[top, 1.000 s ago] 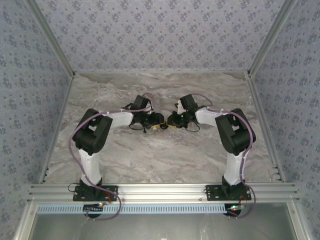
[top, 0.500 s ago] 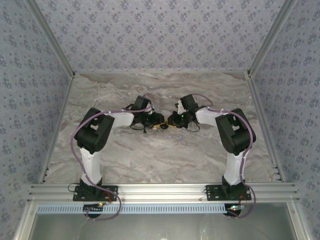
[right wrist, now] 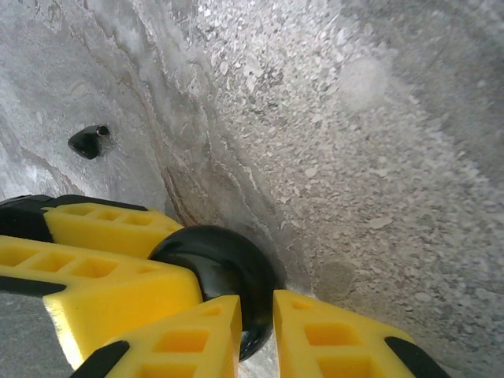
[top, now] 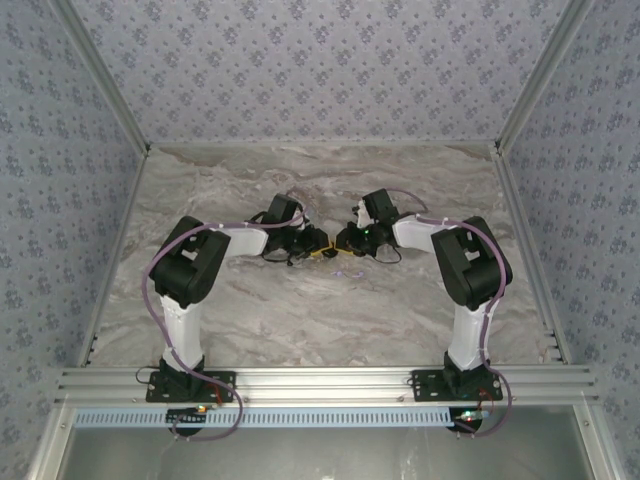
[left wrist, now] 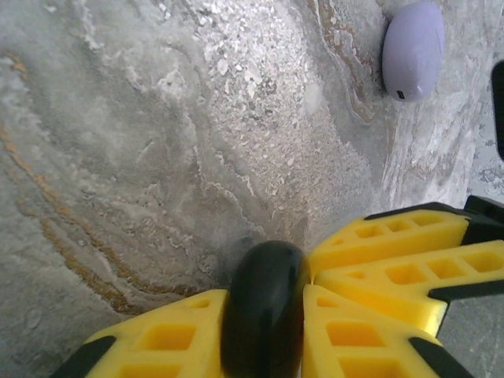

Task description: Insert the wireless bluetooth earbuds into the charging case

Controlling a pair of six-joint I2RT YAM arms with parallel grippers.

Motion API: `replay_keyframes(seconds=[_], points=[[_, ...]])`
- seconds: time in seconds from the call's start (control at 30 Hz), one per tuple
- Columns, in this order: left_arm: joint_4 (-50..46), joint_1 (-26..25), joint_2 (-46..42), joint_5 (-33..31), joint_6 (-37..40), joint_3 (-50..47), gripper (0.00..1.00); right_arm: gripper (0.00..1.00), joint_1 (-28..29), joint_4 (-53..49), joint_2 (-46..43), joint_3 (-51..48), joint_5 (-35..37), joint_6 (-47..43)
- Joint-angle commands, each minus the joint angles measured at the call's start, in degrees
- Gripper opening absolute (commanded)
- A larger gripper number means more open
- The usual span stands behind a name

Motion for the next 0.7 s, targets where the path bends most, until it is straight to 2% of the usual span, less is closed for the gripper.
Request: replay_keyframes(seconds=[0.0, 0.2, 0.33, 0.67], points=[[-0.4, -0.6, -1.1, 0.2, -0.5, -1.3, 0.21, 0.24, -0.1, -0.5, -0.8, -2.2, 0.6, 1.1], [0.4, 0.8, -6.4, -1.7, 0.5, -4.0, 0.20, 0.36, -1.4, 0.0, -7.7, -5.2, 1.4, -0.3], [0.5, 1.5, -10.1, -1.0, 3.2, -4.8, 0.20, 0.40, -2.5, 0.0, -12.8, -6.6, 1.0, -2.9], [7.9, 3.1, -19.6, 5.3, 6.6, -8.7, 0.20, 0.46, -5.3, 4.1, -23.5, -10.2, -8.5, -7.6]])
